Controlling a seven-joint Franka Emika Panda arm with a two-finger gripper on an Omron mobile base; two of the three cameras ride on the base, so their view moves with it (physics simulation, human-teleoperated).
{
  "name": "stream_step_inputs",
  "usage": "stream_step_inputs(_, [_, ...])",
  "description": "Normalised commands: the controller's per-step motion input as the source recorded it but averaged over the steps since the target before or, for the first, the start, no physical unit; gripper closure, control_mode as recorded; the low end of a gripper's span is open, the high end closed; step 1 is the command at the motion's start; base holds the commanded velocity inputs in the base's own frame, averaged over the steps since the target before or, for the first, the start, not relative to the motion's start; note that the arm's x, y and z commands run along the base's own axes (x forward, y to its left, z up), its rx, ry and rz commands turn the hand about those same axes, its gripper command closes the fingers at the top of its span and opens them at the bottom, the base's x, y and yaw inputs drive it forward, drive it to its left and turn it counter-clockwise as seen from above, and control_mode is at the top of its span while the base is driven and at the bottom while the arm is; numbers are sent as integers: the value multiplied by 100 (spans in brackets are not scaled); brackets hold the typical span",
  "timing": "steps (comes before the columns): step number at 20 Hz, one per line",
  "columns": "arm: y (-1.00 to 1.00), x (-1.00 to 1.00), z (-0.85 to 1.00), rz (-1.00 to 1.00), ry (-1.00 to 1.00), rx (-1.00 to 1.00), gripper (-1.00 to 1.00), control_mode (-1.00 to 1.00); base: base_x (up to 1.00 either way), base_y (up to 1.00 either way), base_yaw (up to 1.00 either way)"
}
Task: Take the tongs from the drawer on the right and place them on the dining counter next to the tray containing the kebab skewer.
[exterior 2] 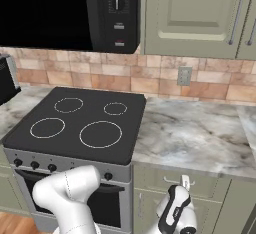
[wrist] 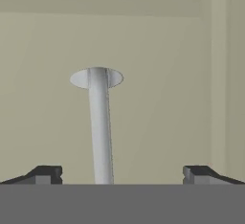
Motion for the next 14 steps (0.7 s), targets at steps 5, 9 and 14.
stream_step_inputs(5, [0,0,0,0,0,0,100,-100,0,0,0])
stream_step_inputs(9, [0,0,0,0,0,0,100,-100,0,0,0])
stream_step_inputs(14, [0,0,0,0,0,0,100,-100,0,0,0])
